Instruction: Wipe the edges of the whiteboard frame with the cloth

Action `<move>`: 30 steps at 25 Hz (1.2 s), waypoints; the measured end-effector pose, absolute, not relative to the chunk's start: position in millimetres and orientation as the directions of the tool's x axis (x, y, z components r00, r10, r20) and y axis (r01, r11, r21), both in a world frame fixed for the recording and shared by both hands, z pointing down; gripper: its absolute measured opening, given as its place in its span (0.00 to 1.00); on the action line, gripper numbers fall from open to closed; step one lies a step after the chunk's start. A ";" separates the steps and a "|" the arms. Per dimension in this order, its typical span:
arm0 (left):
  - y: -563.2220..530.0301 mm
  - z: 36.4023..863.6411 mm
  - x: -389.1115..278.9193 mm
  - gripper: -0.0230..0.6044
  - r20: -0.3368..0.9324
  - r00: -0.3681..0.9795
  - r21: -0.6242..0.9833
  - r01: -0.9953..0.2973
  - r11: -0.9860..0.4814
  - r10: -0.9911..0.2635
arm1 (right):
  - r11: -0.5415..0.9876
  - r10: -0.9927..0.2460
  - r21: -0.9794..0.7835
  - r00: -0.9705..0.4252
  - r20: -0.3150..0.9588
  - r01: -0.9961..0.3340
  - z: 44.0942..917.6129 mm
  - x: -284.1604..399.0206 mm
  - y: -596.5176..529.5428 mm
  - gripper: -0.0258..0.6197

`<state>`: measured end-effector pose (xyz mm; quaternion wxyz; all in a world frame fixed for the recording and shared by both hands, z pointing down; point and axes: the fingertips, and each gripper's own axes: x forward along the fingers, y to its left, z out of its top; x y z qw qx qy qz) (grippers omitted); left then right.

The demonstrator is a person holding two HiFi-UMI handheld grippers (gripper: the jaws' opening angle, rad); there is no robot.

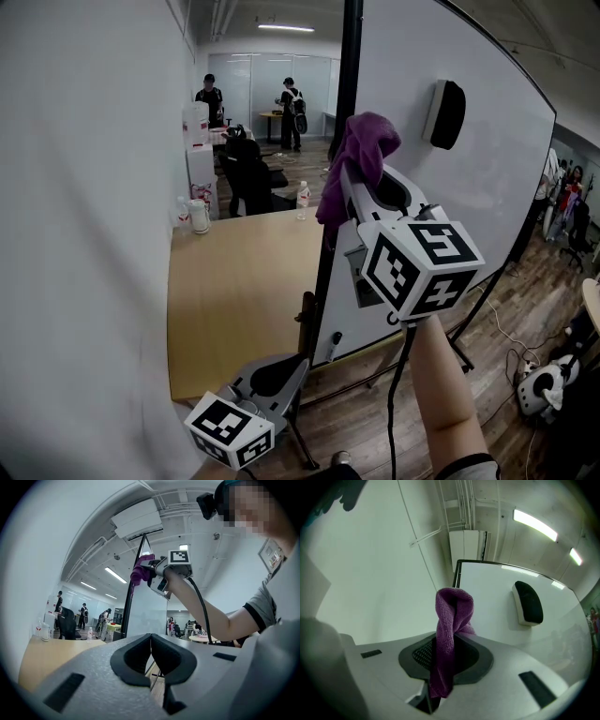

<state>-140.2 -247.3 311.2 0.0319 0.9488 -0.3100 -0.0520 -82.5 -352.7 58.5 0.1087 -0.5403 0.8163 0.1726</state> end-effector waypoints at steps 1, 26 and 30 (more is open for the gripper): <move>-246.4 311.5 -140.2 0.07 -0.079 0.801 0.094 -0.587 -0.804 -0.593 | 0.358 -0.846 0.161 -0.393 -0.360 -0.920 61.7 -82.1 -352.6 0.14; -228.8 324.7 -147.1 0.07 -0.051 0.783 0.116 -0.612 -0.782 -0.620 | 0.363 -0.896 0.112 -0.379 -0.232 -0.925 157.0 -81.1 -356.5 0.14; -224.7 325.7 -150.4 0.07 -0.046 0.781 0.117 -0.615 -0.780 -0.623 | 0.361 -0.901 0.100 -0.374 -0.219 -0.927 167.2 -81.8 -355.6 0.14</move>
